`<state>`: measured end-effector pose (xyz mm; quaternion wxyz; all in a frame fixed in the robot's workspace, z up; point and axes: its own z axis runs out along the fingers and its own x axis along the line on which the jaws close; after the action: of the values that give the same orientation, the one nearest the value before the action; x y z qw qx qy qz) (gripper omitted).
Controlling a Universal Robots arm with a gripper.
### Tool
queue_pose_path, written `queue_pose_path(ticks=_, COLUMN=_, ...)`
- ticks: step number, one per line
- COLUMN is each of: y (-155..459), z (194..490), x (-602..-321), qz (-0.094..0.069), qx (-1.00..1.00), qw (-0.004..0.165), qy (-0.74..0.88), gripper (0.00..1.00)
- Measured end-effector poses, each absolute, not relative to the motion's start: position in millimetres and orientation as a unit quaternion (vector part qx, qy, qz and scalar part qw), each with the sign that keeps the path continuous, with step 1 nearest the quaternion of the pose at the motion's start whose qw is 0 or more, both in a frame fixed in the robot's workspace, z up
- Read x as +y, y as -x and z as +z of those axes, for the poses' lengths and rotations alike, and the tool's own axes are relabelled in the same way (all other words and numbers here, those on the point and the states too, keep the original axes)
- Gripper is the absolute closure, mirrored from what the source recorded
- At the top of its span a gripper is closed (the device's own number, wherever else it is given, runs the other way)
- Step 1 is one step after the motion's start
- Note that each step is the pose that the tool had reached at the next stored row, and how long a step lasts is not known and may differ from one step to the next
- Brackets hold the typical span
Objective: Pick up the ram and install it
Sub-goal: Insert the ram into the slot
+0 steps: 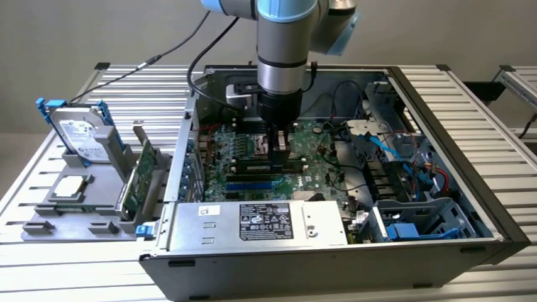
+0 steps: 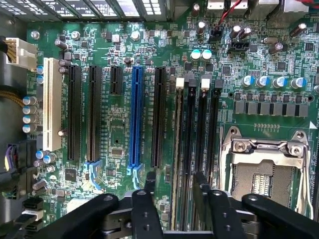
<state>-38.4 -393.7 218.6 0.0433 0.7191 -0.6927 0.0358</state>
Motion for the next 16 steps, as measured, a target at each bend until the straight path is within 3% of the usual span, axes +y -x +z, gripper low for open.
queue_pose_path(ticks=13, y=39.1, z=243.0, x=-393.7, qz=0.03, qx=-0.692, qw=0.049, qy=-0.719, gripper=0.55)
queue_pose_path(ticks=15, y=39.1, z=243.0, x=-393.7, qz=0.03, qx=-0.692, qw=0.049, qy=-0.719, gripper=0.56)
queue_pose_path(ticks=16, y=39.1, z=243.0, x=-393.7, qz=0.03, qx=-0.692, qw=0.049, qy=-0.719, gripper=0.63)
